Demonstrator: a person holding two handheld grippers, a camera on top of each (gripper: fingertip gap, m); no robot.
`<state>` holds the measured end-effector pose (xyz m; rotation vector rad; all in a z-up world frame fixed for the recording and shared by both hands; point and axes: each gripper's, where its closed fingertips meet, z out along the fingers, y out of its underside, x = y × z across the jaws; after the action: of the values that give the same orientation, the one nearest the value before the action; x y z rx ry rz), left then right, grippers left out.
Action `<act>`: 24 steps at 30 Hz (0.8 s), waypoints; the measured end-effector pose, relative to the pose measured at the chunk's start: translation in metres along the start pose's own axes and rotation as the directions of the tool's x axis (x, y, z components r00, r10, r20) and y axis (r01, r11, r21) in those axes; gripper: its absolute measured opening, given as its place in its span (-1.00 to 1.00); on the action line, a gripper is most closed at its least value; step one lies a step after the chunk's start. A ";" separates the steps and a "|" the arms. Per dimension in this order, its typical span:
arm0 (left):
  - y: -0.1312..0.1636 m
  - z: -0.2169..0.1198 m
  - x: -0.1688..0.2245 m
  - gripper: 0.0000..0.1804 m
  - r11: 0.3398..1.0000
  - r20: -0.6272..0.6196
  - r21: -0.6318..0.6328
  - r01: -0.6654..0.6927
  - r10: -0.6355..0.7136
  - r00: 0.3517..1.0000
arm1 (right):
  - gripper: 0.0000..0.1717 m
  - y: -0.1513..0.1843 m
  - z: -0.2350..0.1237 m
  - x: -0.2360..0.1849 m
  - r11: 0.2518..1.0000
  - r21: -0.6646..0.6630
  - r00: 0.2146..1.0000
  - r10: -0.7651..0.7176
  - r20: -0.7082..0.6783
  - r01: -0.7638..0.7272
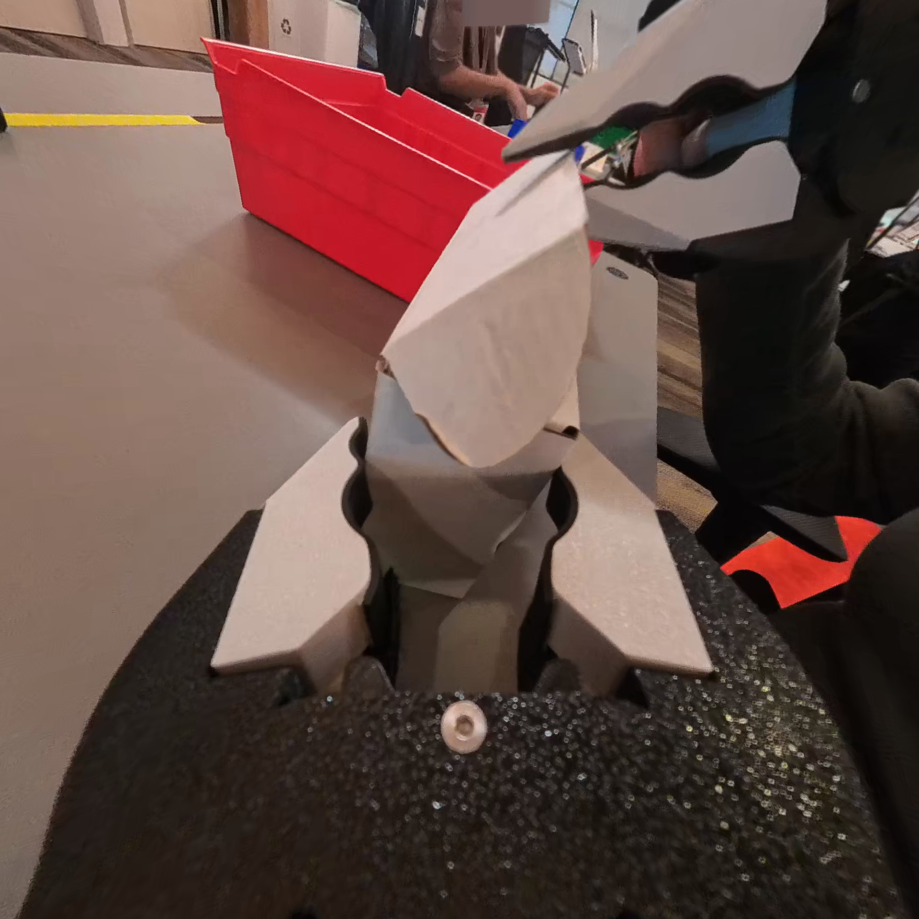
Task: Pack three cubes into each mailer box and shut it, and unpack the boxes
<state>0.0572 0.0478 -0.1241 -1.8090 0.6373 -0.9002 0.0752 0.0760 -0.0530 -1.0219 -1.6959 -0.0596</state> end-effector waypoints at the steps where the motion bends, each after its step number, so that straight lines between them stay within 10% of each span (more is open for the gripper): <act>1: 0.000 0.000 0.000 -0.22 1.000 0.001 -0.003 -0.005 0.005 1.000 | -0.86 0.000 0.001 0.003 1.000 -0.001 1.000 0.023 -0.010 -0.023; 16: 0.004 0.001 -0.002 -0.25 0.998 0.030 -0.031 -0.059 0.060 0.998 | -0.70 0.005 -0.001 0.010 0.976 -0.012 0.976 0.218 0.000 -0.218; 24: 0.004 0.001 -0.002 -0.25 0.998 0.029 -0.030 -0.058 0.059 0.998 | -0.68 0.062 -0.042 0.019 0.896 -0.197 0.914 0.406 0.000 -0.398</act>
<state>0.0563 0.0485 -0.1285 -1.8173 0.6847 -0.8275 0.1470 0.1048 -0.0479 -1.5147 -1.5026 0.0689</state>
